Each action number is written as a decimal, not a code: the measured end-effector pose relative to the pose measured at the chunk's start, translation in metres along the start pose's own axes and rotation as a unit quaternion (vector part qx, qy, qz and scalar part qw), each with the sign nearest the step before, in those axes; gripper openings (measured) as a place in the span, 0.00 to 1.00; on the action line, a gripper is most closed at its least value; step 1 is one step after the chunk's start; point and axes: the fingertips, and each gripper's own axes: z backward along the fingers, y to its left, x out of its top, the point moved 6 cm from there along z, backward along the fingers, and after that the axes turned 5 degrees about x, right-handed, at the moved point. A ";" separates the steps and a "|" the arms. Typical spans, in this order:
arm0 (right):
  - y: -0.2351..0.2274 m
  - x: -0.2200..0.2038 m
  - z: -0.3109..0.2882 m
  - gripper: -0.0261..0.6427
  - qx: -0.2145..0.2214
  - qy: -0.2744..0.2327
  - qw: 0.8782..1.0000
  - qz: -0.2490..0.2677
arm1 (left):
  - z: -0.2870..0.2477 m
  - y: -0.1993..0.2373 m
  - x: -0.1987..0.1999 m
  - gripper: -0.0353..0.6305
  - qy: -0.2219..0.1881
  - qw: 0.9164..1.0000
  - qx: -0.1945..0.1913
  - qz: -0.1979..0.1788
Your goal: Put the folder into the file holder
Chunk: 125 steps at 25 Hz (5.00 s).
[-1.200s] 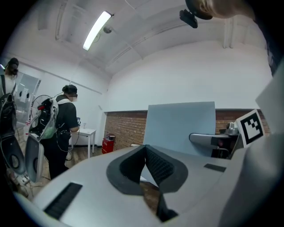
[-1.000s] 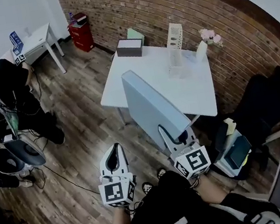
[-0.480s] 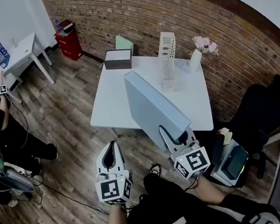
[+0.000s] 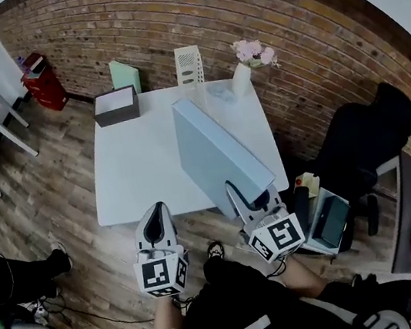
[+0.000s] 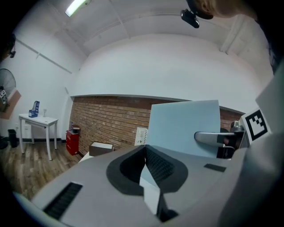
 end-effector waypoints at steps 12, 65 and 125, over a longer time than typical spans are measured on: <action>-0.081 0.021 -0.016 0.25 -0.078 -0.036 0.996 -0.010 | -0.098 -0.039 0.018 0.09 0.008 0.997 -0.070 -0.025; -0.174 0.019 -0.270 0.31 -0.155 0.061 0.986 0.006 | -0.346 0.051 0.006 0.09 0.088 0.978 -0.186 0.019; -0.181 -0.005 -0.268 0.26 -0.161 -0.009 0.987 -0.007 | -0.341 0.070 -0.001 0.09 0.112 0.975 -0.192 0.003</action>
